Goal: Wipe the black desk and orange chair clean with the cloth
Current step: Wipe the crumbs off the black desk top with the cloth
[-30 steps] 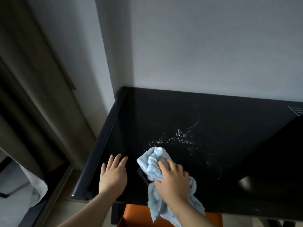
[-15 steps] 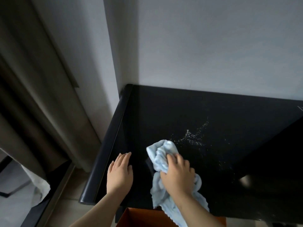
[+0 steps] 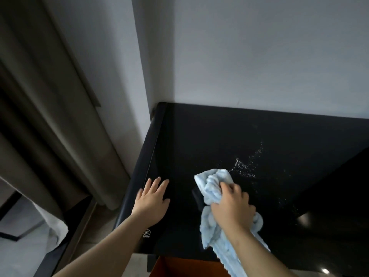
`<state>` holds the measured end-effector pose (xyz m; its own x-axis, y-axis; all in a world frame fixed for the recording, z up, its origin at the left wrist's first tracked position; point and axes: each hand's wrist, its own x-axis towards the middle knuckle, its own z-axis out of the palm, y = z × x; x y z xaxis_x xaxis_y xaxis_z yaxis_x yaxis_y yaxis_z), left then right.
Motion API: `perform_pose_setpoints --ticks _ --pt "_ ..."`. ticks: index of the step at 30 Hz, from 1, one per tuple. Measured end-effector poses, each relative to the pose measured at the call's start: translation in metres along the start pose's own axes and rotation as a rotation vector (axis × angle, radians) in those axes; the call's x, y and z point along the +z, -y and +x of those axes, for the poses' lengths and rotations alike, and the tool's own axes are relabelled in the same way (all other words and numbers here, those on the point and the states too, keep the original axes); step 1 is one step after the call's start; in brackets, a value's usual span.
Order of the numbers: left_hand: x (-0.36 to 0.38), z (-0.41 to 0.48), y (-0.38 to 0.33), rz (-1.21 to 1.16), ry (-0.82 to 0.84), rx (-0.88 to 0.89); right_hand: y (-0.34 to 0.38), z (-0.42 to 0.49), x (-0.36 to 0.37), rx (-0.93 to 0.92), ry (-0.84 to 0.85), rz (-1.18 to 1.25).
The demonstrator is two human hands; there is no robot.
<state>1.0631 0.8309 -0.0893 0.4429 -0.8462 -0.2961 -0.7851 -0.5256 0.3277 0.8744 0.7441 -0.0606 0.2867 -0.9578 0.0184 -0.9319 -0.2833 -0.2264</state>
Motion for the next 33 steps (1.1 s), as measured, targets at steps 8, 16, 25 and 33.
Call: perform_pose_setpoints --ticks 8,16,25,33 --pt "-0.004 0.025 0.019 0.204 -0.055 -0.059 0.127 0.036 0.029 -0.275 0.040 0.172" --pt "0.013 0.028 0.021 0.068 -0.333 -0.091 0.110 0.095 0.056 -0.243 0.046 -0.027" --pt "0.014 0.027 0.018 0.044 -0.353 -0.079 0.048 0.088 0.031 -0.018 0.002 -0.065" --pt "0.006 0.029 0.010 0.113 -0.311 -0.094 0.036 0.074 -0.009 0.010 -0.171 0.308"
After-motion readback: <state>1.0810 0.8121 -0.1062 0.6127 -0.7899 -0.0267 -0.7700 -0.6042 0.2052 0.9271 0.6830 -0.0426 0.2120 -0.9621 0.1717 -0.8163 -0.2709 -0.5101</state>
